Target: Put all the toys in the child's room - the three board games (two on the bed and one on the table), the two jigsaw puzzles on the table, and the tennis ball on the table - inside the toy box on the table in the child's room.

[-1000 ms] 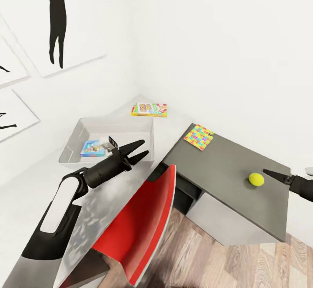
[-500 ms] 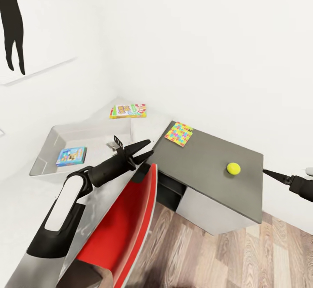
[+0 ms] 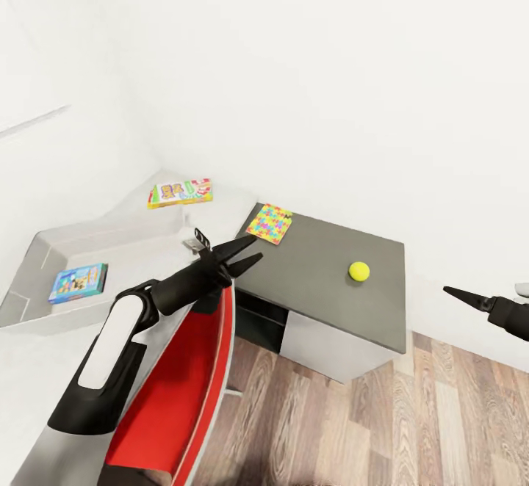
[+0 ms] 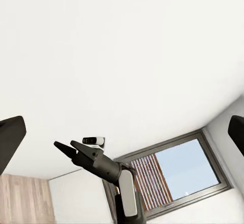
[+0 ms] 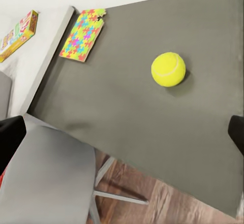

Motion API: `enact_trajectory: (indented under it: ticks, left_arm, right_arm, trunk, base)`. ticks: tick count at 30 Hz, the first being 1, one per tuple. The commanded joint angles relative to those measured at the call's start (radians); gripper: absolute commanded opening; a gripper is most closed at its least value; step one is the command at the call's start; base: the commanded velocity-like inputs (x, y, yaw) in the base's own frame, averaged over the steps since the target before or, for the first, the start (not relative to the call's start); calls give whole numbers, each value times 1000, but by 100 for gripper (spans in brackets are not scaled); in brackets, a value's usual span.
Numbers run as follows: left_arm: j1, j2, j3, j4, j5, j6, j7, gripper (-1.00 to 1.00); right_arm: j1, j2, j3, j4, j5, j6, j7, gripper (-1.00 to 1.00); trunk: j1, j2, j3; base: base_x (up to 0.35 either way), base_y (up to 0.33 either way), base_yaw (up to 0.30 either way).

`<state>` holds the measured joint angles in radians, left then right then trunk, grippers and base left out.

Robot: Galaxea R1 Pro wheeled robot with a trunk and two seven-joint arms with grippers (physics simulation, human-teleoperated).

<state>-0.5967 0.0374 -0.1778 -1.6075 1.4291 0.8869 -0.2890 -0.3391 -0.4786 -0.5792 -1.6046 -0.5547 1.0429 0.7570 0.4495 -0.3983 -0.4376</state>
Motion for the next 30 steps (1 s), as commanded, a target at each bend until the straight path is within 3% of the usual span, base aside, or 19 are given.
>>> enact_trajectory:
  ticks: [1,30]
  left_arm:
    - [-1,0,-1,0,-3,1,-5,100]
    - [-2,-2,-2,0,-4,0,0,100]
  right_arm:
    - [-1,0,0,0,5,4,7,100]
    - [-1,0,5,0,5,4,7,100]
  trunk:
    - [1,-2,-1]
    - [1,-2,-1]
  base:
    - [0,0,-286]
    - [0,0,-286]
